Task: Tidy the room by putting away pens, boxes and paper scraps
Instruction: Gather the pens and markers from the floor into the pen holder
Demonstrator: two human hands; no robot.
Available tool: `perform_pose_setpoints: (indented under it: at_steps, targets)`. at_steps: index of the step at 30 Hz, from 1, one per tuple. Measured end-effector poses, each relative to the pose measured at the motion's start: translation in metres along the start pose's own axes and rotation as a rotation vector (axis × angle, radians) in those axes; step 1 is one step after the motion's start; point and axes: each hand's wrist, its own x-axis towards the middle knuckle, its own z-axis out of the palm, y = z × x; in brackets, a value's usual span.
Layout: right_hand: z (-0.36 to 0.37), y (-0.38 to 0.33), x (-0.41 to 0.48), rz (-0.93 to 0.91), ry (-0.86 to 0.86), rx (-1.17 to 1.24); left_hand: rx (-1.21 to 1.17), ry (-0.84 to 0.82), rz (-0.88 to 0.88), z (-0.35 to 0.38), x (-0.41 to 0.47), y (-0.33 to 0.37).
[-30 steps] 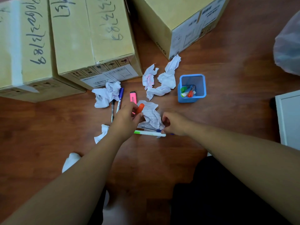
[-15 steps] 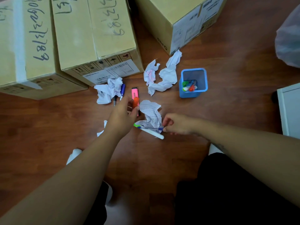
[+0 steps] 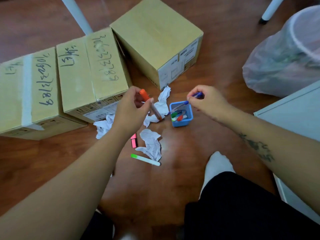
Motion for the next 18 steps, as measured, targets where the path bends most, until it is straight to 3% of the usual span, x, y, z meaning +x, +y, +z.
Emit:
perform_pose_setpoints:
  at_steps: [3,7,13,18]
  targets:
    - [-0.014,0.013,0.004,-0.040,0.132,-0.051,-0.042,-0.027,0.056,0.019,0.008,0.015]
    - [-0.011,0.025,0.004,-0.136,0.131,-0.166,-0.017,-0.141,0.084,0.046,0.017,0.003]
    - [0.022,0.044,0.006,-0.275,-0.050,-0.362,0.091,-0.175,0.058,0.079,0.022,-0.026]
    - [0.034,0.051,0.016,-0.257,-0.197,-0.318,0.183,-0.184,0.033,0.079,0.025,-0.044]
